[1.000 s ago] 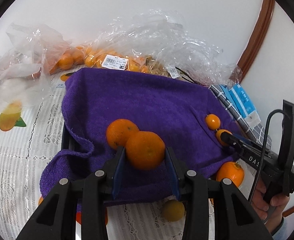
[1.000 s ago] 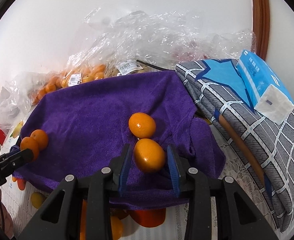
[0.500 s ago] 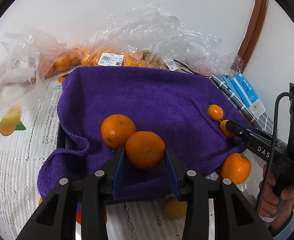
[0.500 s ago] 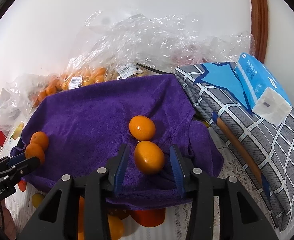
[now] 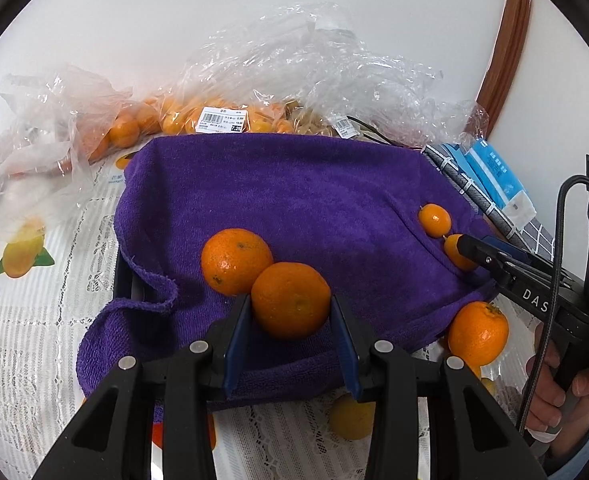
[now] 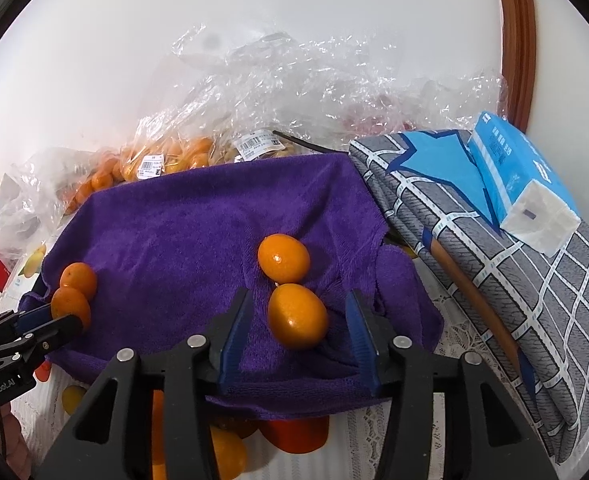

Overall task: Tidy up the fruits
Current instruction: 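Lower both oranges onto the towel beside the others and open both grippers, then withdraw both grippers and close the right gripper on a leafy round orange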

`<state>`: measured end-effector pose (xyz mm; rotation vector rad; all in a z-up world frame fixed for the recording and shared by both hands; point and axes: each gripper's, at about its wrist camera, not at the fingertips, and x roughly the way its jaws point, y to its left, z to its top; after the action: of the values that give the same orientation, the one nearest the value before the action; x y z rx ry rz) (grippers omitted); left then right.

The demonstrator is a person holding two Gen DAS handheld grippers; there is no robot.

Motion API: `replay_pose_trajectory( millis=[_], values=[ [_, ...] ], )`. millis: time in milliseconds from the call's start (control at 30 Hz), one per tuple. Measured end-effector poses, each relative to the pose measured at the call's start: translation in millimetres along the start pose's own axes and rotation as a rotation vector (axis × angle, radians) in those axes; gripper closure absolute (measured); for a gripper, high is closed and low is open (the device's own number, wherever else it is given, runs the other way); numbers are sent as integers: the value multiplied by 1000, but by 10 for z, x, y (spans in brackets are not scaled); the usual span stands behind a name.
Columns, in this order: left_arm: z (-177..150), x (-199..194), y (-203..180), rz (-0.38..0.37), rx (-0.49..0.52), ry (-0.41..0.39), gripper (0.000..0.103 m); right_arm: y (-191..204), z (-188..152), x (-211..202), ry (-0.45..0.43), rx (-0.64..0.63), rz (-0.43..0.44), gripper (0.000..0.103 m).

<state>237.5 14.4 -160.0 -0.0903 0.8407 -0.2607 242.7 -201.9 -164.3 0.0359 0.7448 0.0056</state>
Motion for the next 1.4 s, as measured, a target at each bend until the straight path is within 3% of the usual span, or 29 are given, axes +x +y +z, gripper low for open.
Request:
replay_pose_trajectory(
  millis=[100,167,367,567,733,867,1100,1267,1400],
  values=[
    [14,-24,-4,-23,-1,-7,64,3,0,-21,-10,-2,-16,54],
    [25,-59,-8,-38,-1,-20,57,-6,3,-34,-16,1,-22,54],
    [58,-248,7,-56,-2,-98,49,-47,82,-212,-36,27,-51,54],
    [91,-366,118,-79,-61,-131,49,-65,-42,-599,-28,30,7,54],
    [106,-446,258,-71,-116,-172,46,90,-251,-734,16,33,141,54],
    [110,-443,365,-47,-149,-164,46,314,-305,-742,28,0,180,54],
    [-5,-660,465,75,-133,-133,46,563,-370,-606,75,-69,187,52],
    [-179,-744,585,38,-142,-61,46,626,-413,-485,78,-88,130,52],
    [-304,-784,548,-5,-137,-31,46,659,-417,-490,73,-120,109,61]
  ],
)
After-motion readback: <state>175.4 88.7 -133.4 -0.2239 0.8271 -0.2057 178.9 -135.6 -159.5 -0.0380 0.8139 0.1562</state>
